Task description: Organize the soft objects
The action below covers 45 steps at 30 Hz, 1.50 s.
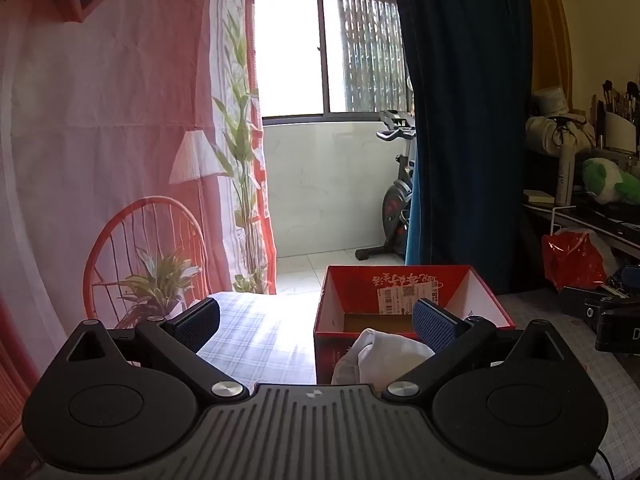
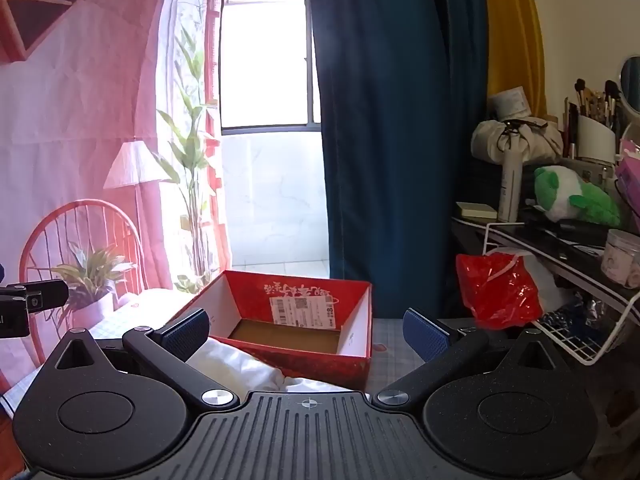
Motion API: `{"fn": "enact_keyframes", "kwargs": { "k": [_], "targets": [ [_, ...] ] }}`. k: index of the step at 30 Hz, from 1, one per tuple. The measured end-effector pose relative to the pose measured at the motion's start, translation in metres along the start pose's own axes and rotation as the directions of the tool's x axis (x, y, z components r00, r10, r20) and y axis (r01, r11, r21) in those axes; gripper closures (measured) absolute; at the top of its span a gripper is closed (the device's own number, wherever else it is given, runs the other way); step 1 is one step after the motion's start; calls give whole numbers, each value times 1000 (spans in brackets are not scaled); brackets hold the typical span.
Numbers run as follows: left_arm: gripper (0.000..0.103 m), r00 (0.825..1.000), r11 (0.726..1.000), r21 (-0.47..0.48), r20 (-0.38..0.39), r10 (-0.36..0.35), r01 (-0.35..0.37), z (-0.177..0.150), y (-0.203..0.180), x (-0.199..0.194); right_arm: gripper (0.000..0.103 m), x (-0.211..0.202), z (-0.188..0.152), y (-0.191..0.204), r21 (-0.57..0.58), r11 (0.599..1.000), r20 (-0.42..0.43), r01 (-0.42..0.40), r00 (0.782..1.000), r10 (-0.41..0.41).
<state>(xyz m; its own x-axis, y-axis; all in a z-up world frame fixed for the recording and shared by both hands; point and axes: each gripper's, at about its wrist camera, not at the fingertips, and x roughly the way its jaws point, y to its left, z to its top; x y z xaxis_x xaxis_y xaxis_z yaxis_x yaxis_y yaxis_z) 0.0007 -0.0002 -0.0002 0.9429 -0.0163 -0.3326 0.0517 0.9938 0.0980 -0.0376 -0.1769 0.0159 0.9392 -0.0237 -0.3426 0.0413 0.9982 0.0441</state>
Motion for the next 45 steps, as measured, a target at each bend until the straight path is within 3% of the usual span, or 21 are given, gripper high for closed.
{"fn": "enact_keyframes", "kwargs": {
  "k": [45],
  "targets": [
    [0, 1000, 1000, 1, 4, -9, 9, 3, 4, 0, 0, -1, 2, -2, 6, 1000, -1, 1, 1000, -1]
  ]
}}
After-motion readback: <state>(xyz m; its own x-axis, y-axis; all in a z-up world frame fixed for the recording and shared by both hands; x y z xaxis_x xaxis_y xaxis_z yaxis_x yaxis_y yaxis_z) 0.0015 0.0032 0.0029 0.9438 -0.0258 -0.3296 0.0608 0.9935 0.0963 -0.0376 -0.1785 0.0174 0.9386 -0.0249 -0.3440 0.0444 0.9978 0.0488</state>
